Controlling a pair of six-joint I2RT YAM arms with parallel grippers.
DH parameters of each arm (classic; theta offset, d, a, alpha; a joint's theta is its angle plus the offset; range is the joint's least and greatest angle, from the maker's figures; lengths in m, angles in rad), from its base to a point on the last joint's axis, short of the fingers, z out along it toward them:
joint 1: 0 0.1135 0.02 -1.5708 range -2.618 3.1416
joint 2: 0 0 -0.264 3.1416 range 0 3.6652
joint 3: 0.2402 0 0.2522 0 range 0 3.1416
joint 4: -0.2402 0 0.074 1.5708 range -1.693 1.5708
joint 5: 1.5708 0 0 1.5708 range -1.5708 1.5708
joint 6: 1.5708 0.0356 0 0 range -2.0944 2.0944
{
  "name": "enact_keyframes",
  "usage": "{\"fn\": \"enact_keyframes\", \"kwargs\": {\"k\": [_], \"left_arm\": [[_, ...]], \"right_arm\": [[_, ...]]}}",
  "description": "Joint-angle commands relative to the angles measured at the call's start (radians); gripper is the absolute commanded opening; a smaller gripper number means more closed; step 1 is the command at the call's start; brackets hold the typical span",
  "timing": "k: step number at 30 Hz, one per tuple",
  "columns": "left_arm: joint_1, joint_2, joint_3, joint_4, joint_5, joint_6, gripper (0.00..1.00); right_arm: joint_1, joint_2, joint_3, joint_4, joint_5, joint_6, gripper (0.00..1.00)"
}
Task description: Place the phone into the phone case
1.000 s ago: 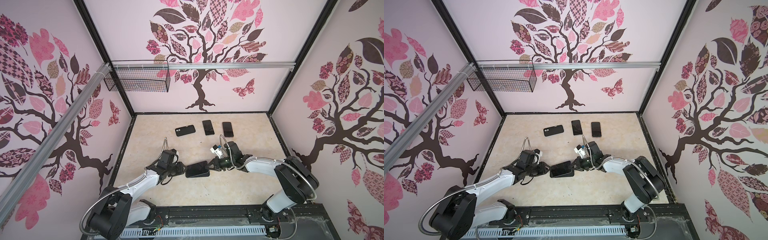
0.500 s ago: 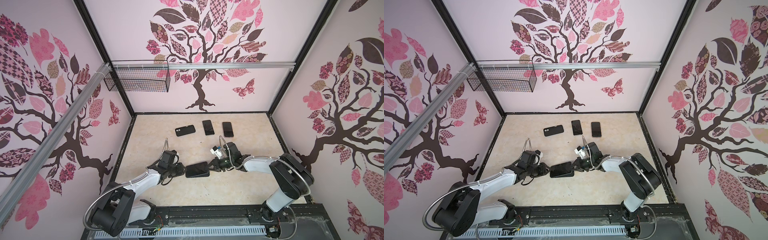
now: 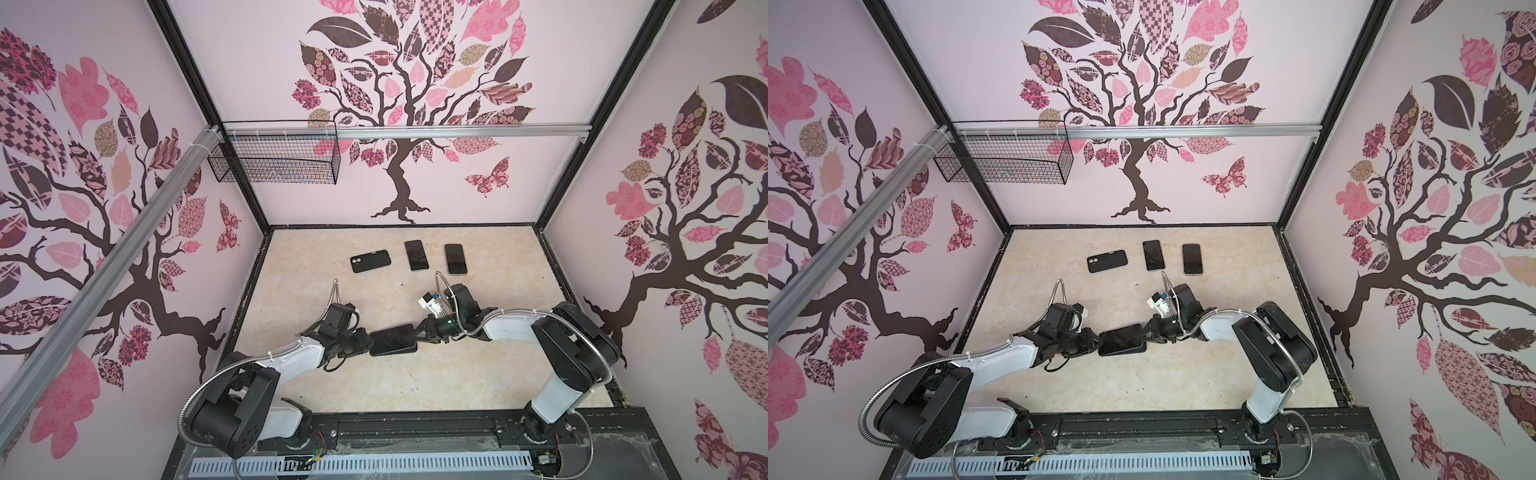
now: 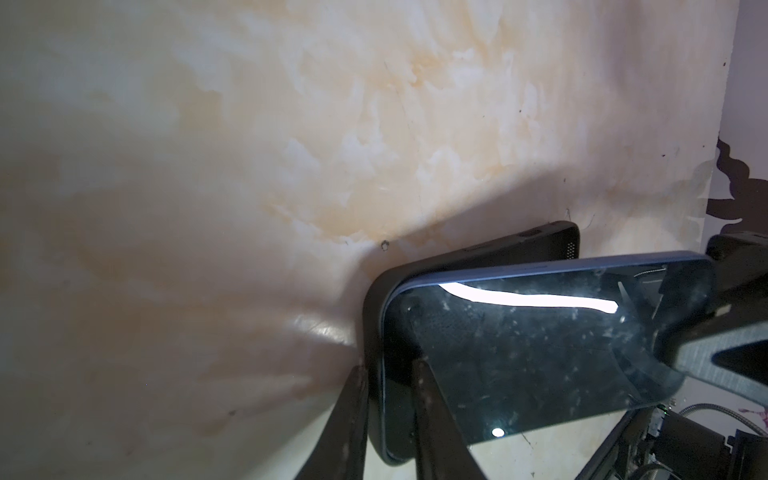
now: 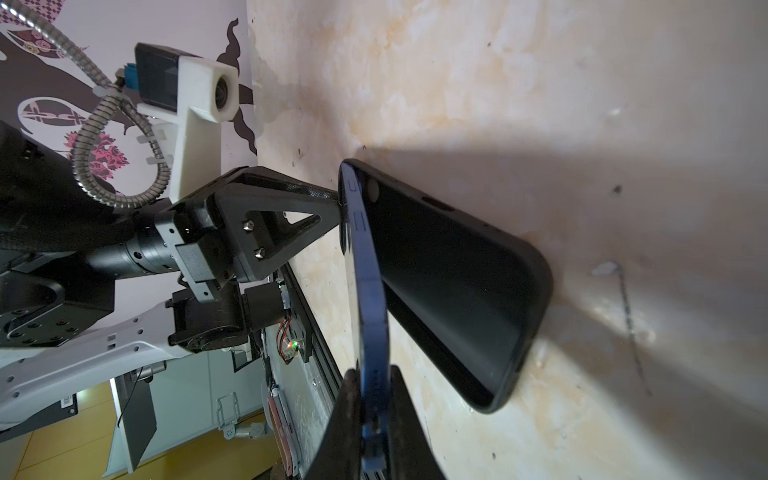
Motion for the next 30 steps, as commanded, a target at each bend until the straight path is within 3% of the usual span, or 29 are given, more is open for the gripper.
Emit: {"fn": "enact_keyframes", "kwargs": {"k": [1,8,25,30], "left_arm": [[-0.006,0.020,-0.029,0.050,0.021,0.004,0.21],[-0.006,0.014,-0.038,0.059,0.026,-0.002,0.19],[-0.006,-0.013,-0.056,0.043,0.059,-0.002,0.19],[-0.008,-0.005,-0.067,0.096,0.108,-0.027,0.27]], "right_arm": [[0.007,0.033,0.028,-0.126,0.104,-0.062,0.10],[0.023,0.038,0.065,-0.213,0.164,-0.111,0.22],[0.065,0.041,0.155,-0.351,0.295,-0.177,0.38],[0.075,0.016,0.183,-0.425,0.366,-0.212,0.46]]}}
